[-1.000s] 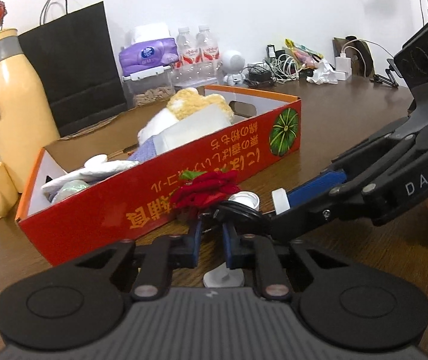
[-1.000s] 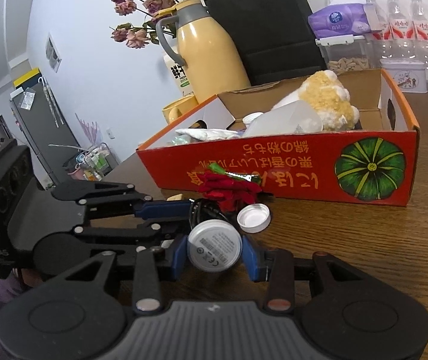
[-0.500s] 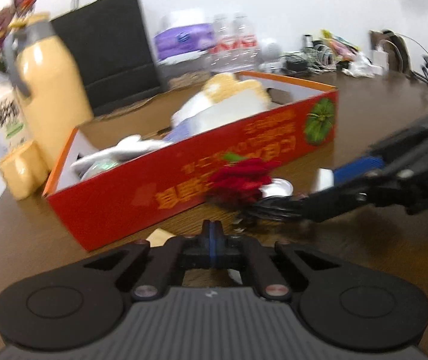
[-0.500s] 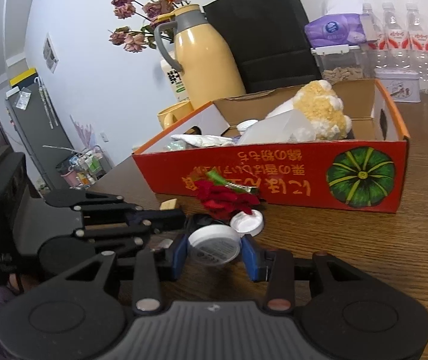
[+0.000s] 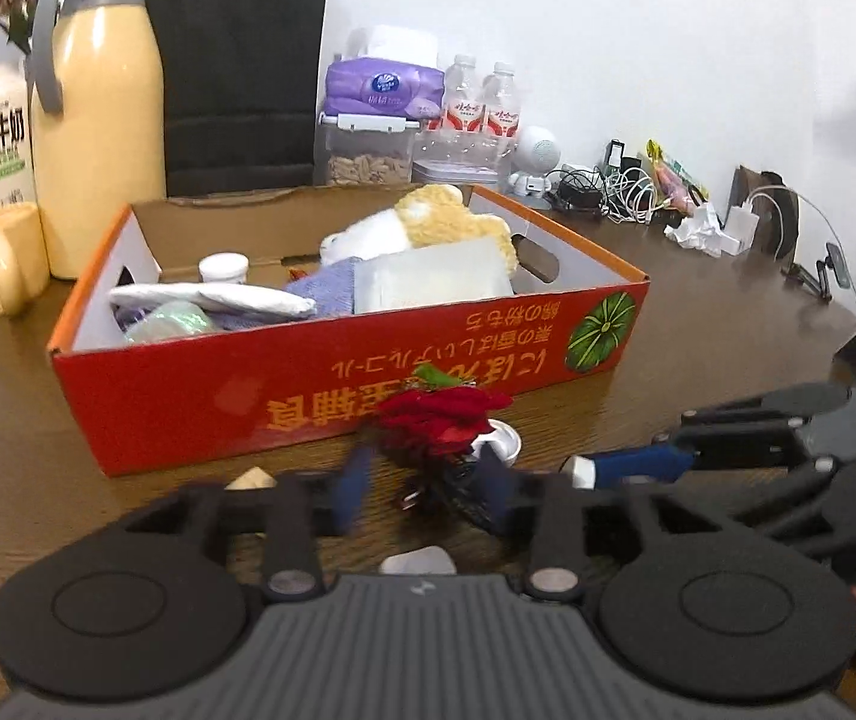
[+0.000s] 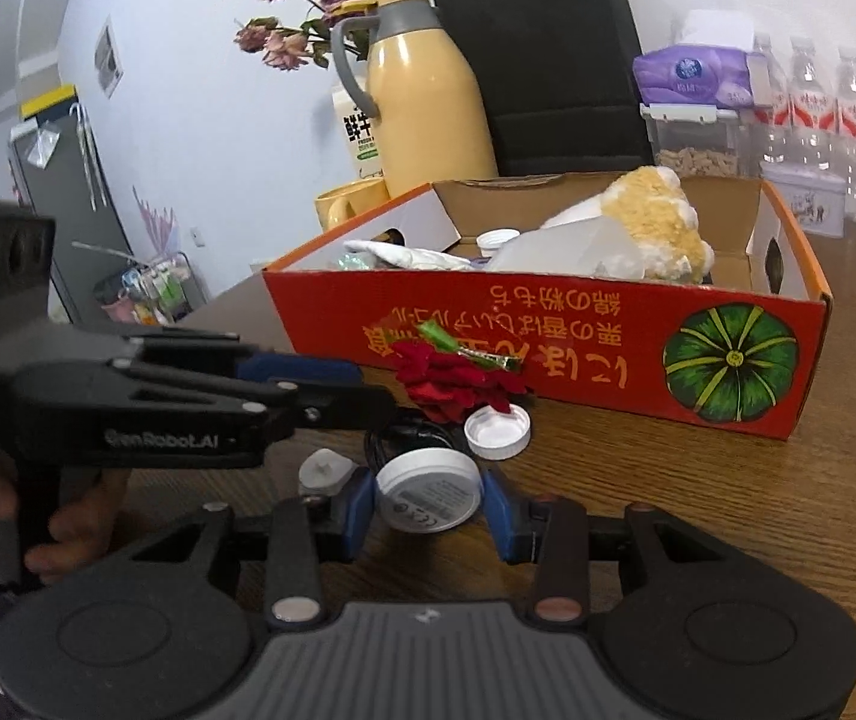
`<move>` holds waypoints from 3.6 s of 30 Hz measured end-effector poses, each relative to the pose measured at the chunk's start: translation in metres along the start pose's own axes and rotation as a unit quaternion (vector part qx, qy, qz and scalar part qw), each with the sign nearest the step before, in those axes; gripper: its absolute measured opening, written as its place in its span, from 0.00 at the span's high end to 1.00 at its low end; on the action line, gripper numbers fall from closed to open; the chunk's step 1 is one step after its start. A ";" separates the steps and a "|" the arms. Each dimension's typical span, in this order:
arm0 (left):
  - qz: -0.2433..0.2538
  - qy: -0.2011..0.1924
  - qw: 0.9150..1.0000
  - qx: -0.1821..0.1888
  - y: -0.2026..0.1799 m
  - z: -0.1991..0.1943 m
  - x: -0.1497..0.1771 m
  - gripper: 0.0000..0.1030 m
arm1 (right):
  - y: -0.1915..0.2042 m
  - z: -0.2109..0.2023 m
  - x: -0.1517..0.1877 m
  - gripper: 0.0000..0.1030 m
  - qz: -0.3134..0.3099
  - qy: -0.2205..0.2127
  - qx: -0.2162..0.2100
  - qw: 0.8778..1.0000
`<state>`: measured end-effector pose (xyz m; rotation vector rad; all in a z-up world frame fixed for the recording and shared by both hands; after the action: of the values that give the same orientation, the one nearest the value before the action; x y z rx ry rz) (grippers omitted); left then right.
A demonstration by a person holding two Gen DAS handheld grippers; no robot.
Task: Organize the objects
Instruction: 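Grasp the black cable coil beside the red flower with the left gripper, then carry the black cable with the left gripper into the box while the right gripper drops the white lid there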
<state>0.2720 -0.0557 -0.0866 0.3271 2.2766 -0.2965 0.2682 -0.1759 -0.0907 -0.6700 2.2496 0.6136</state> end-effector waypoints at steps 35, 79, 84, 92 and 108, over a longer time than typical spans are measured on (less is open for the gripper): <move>0.034 -0.004 0.998 -0.043 -0.012 -0.005 0.010 0.80 | -0.033 -0.018 -0.009 0.63 0.038 -0.052 0.079 0.995; -0.084 -0.092 0.978 -0.166 0.069 0.007 -0.084 0.78 | -0.085 -0.018 -0.089 0.62 0.065 -0.135 0.208 0.966; -0.073 -0.115 0.972 -0.190 0.063 -0.003 -0.084 0.36 | -0.079 -0.022 -0.087 0.38 0.056 -0.146 0.208 0.965; -0.071 -0.153 0.965 -0.200 0.057 -0.017 -0.085 0.00 | -0.071 -0.028 -0.088 0.00 0.042 -0.162 0.223 0.960; -0.070 -0.152 0.967 -0.190 0.051 -0.022 -0.078 0.00 | -0.057 -0.030 -0.083 0.00 0.026 -0.161 0.227 0.960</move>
<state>0.3241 -0.0122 -0.0189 -0.0760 1.9996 0.0240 0.3402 -0.2131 -0.0234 -0.2587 2.0013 0.1927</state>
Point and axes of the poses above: each gripper's, at about its wrist camera, not at the fingertips, and z roughly the way its jaws point, y to its left, x to its underside, the point moved 9 cm from there along z, roughly the way its jaws point, and after that the axes turned 7 degrees about y, right-handed, at the moved point
